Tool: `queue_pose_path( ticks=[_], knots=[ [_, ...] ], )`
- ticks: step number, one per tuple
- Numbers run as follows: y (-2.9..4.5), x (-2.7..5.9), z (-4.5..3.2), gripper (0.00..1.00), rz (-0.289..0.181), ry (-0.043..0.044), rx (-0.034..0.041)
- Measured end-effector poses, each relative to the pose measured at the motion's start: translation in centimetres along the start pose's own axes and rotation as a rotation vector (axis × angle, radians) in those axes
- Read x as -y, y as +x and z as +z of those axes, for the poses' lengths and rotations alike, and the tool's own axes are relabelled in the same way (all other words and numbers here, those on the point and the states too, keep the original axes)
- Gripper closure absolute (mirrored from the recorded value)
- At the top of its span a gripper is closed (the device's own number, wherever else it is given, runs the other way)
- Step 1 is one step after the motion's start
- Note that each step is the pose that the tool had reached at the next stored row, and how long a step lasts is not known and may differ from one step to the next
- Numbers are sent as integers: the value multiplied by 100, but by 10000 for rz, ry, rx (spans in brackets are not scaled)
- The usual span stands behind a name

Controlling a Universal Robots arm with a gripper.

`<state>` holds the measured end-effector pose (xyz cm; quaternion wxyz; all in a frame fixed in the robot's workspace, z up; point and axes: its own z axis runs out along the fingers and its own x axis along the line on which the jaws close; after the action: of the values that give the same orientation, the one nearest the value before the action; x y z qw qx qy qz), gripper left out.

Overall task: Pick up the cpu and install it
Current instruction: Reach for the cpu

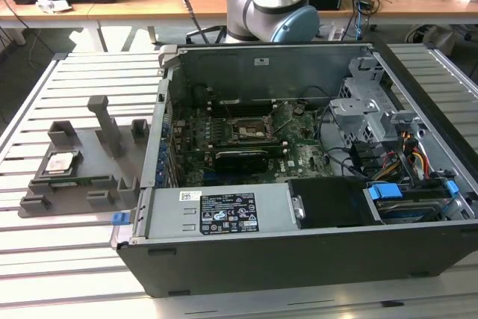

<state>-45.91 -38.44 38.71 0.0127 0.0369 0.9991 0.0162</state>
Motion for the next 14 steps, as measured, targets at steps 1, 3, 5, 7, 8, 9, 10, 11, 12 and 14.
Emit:
queue_pose_path(
  ticks=[1, 3, 5, 7, 8, 9, 10, 11, 12, 14],
  knots=[
    [30, 2, 0, 89, 1, 1, 1],
    [78, 6, 0, 89, 0, 1, 0],
    [121, 9, 0, 89, 0, 1, 1],
    [161, 12, -1, 89, 0, 2, 1],
    [184, 14, -1, 89, 0, 2, 1],
    [210, 16, -1, 89, -1, 3, 1],
    [253, 19, -1, 89, -1, 4, 1],
    [268, 20, -1, 89, -1, 4, 1],
    [289, 22, -1, 89, 0, 4, 1],
    [355, 27, -2, 89, -1, 6, 1]
  ],
)
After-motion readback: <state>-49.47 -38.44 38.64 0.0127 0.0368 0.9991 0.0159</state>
